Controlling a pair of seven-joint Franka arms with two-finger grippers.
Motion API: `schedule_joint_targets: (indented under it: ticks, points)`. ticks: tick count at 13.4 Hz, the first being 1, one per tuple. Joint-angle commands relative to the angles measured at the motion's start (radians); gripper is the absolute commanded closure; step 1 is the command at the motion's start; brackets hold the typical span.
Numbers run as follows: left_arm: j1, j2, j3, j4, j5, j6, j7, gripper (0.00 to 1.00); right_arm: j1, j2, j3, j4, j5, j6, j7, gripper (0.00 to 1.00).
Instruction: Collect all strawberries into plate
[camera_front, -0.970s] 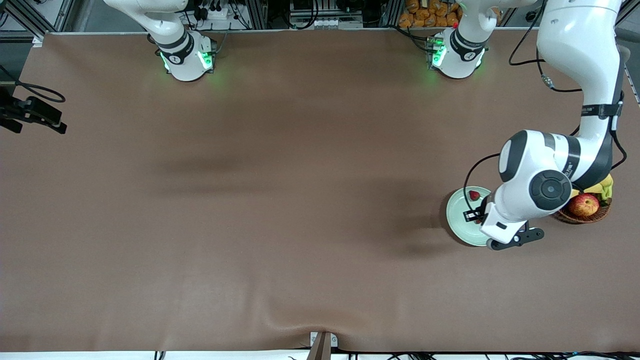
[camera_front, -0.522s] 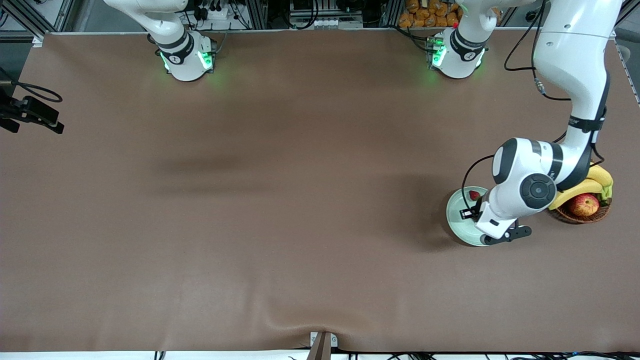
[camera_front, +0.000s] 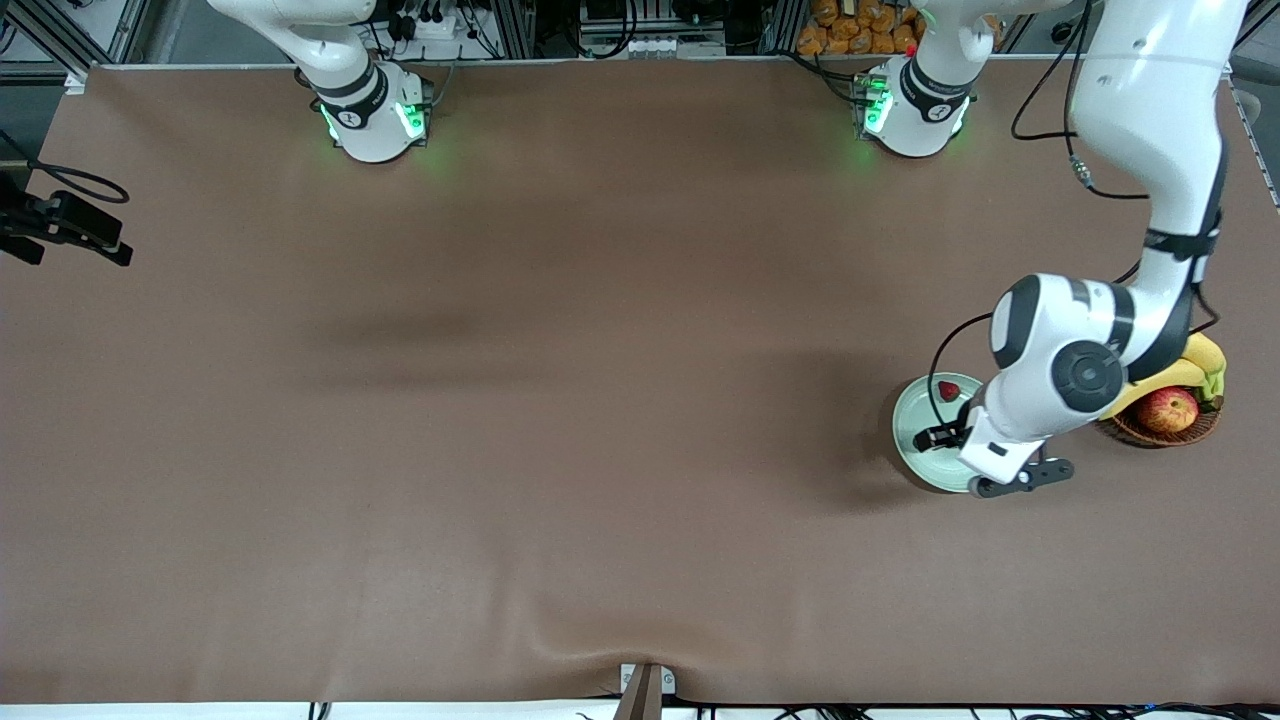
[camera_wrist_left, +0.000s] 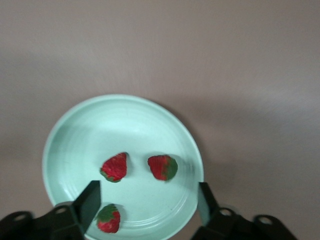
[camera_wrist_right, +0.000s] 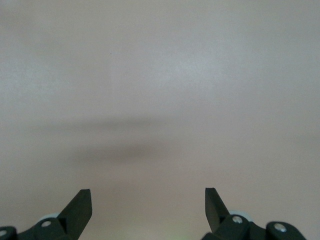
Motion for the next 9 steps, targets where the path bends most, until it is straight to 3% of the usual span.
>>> schedule_joint_targets:
  ticks: [1, 6, 9]
  points:
    - [0.006, -0.133, -0.005, 0.014, -0.016, -0.089, 0.030, 0.00, -0.009, -0.012, 0.010, 0.014, 0.014, -0.027, 0.005, 0.00]
    - [0.007, -0.205, -0.011, 0.277, -0.042, -0.447, 0.032, 0.00, -0.009, -0.013, 0.010, 0.027, 0.036, -0.044, 0.064, 0.00]
    - [0.007, -0.286, -0.008, 0.293, -0.090, -0.548, 0.033, 0.00, -0.009, -0.012, 0.010, 0.030, 0.036, -0.044, 0.100, 0.00]
